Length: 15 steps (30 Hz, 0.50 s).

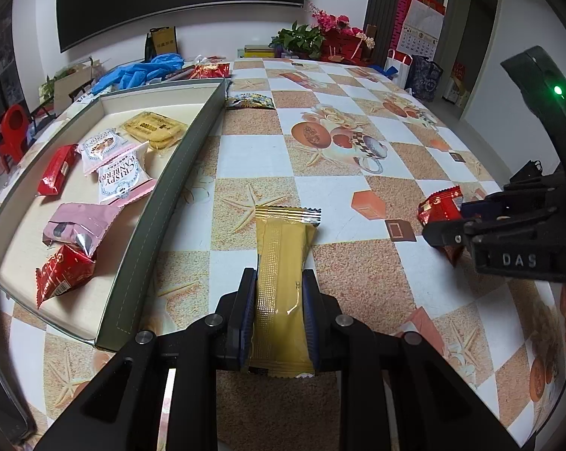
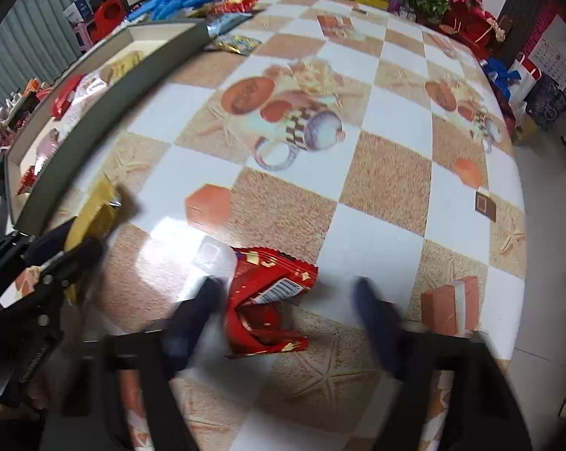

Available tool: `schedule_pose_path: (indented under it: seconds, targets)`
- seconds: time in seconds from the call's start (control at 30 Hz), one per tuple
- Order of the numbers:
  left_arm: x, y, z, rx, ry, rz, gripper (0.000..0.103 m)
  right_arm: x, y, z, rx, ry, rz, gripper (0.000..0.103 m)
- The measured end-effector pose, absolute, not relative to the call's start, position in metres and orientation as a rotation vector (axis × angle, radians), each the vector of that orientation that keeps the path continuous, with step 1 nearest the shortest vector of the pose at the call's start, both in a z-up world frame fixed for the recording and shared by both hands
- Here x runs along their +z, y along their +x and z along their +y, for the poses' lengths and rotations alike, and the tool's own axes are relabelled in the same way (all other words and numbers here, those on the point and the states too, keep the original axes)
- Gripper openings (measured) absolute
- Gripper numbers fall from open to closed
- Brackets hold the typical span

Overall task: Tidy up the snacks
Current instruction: 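Lift the gold bar with the left gripper while the right gripper regrips the red bag, then carry the gold bar and red bag over the grey tray with both grippers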

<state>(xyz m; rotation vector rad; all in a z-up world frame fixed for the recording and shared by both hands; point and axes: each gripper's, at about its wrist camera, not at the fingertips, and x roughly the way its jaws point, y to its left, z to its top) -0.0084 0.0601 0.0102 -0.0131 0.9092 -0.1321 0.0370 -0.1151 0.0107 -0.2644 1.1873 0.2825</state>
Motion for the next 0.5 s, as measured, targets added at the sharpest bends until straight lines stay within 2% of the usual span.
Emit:
schedule_pose_path:
  seconds: [0.1,0.5]
  targets:
    - [0.010,-0.009,0.060,-0.132,-0.009,0.910,0.025,0.011,0.031,-0.110,0.280,-0.300,1.174,0.032]
    - [0.012,-0.010,0.055,-0.112,0.008,0.920,0.024,0.026,0.006,-0.125,0.278,-0.097,1.093,0.032]
